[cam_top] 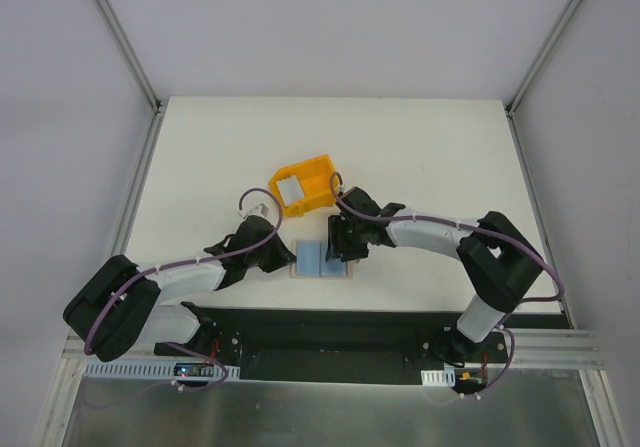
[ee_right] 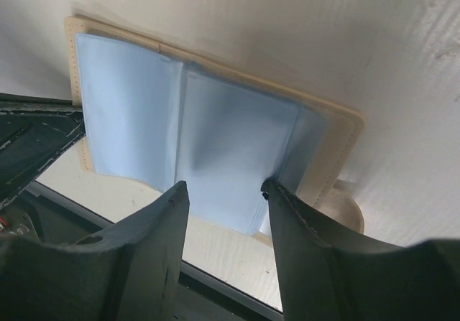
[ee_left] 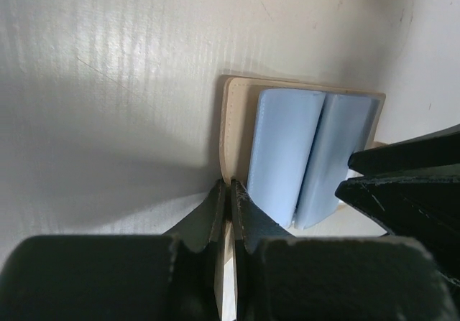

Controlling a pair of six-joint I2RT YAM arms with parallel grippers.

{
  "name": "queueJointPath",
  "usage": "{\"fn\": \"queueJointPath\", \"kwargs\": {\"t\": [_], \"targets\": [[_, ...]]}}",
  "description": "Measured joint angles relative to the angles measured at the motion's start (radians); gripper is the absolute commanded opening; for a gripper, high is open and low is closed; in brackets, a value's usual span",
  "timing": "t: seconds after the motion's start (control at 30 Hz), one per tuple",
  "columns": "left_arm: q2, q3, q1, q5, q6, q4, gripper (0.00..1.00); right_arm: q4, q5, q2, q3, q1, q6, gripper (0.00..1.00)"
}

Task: Put the credit cards into the card holder
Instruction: Turn over the card slot in the card holder.

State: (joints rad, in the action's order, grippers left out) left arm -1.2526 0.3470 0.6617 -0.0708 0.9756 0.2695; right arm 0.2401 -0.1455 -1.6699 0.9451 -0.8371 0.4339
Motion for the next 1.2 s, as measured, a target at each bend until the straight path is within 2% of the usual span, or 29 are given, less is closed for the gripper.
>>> {"fn": "queueJointPath", "kwargs": {"t": [0.2, 0.43, 0.67, 0.93, 1.2], "targets": [[0.000, 0.000, -0.009, 0.002, 0.000, -0.002, 0.00, 0.032, 0.002, -0.038, 0.051, -0.015, -0.013, 0.47], [-0.003, 0.000, -0.009, 0.004, 0.000, -0.001, 0.00, 0.174, 0.124, -0.089, 0.162, -0.084, -0.071, 0.39], [-0.004, 0.000, -0.009, -0.001, 0.002, 0.003, 0.00, 0.194, 0.144, -0.101, 0.188, -0.102, -0.086, 0.31], [-0.005, 0.000, -0.009, -0.005, 0.002, 0.005, 0.00, 0.187, 0.163, -0.108, 0.243, -0.130, -0.099, 0.34], [-0.006, -0.004, -0.009, -0.005, 0.009, 0.013, 0.00, 0.058, 0.011, -0.153, 0.212, -0.098, -0.090, 0.43]]}}
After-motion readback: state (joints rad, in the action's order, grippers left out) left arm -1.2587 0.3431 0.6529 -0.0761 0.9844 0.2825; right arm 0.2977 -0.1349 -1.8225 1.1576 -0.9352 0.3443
